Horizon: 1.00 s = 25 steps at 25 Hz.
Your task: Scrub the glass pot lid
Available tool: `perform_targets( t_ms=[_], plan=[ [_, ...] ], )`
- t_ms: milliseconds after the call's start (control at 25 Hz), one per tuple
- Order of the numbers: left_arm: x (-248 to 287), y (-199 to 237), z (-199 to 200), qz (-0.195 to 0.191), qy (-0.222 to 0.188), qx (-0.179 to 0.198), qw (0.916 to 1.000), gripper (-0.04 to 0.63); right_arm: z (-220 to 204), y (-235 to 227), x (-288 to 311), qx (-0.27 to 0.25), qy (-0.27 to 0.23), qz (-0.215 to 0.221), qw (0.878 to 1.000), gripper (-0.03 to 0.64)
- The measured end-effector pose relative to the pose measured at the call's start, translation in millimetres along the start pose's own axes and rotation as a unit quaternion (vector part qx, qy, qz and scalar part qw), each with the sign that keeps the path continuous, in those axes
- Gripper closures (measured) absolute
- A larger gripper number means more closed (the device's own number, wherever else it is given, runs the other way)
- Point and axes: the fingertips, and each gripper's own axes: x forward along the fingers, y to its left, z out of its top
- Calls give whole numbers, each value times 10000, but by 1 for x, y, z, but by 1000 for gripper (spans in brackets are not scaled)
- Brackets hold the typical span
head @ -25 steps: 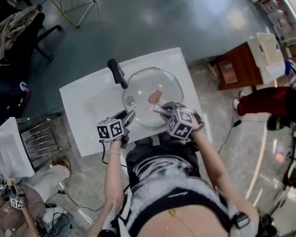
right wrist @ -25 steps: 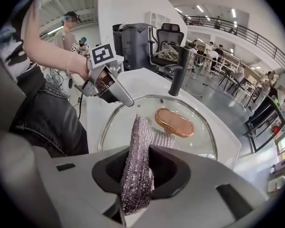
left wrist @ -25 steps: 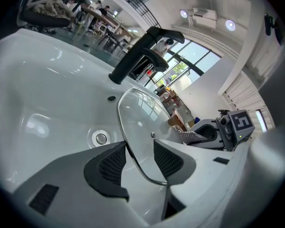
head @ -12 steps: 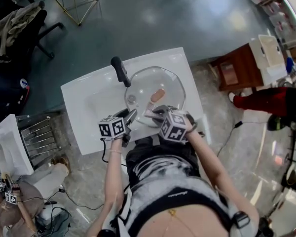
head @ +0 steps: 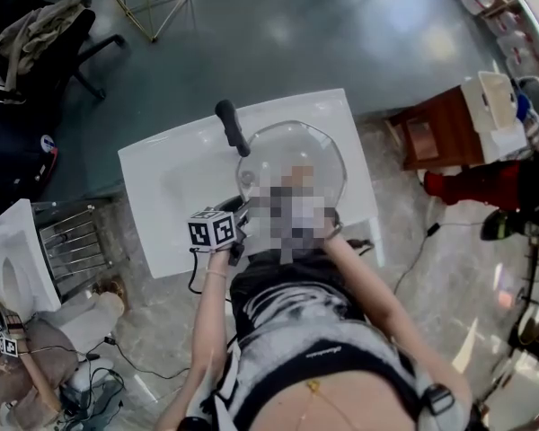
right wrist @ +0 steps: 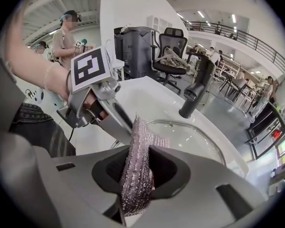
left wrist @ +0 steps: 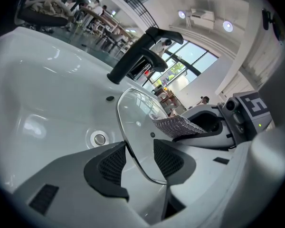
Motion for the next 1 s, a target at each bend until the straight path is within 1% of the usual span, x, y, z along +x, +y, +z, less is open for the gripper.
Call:
perform_targets(
  t_ms=[200, 360, 560, 720, 840, 1000],
  plan=[
    [0, 0, 0, -23, 19, 16, 10000, 417, 11, -9, 13, 58, 276, -153, 9995, 523],
    [1, 1, -1, -67, 40, 26, 10000, 417, 25, -17, 21, 34, 388, -152, 9991, 522],
    [1, 1, -2, -115, 95, 35, 9999, 417, 33, -29, 33, -231, 547, -312, 9977, 522],
    [2, 0, -2, -149, 118, 30, 9998, 417, 37, -44, 39, -430, 653, -330, 9964, 522],
    [1, 0, -2, -157, 140, 29, 9998, 417, 38, -54, 41, -427, 734, -240, 9961, 522],
    [1, 0, -1, -173, 173, 11, 9997, 417, 37, -65, 40, -394, 897, 55, 9952, 522]
  ],
)
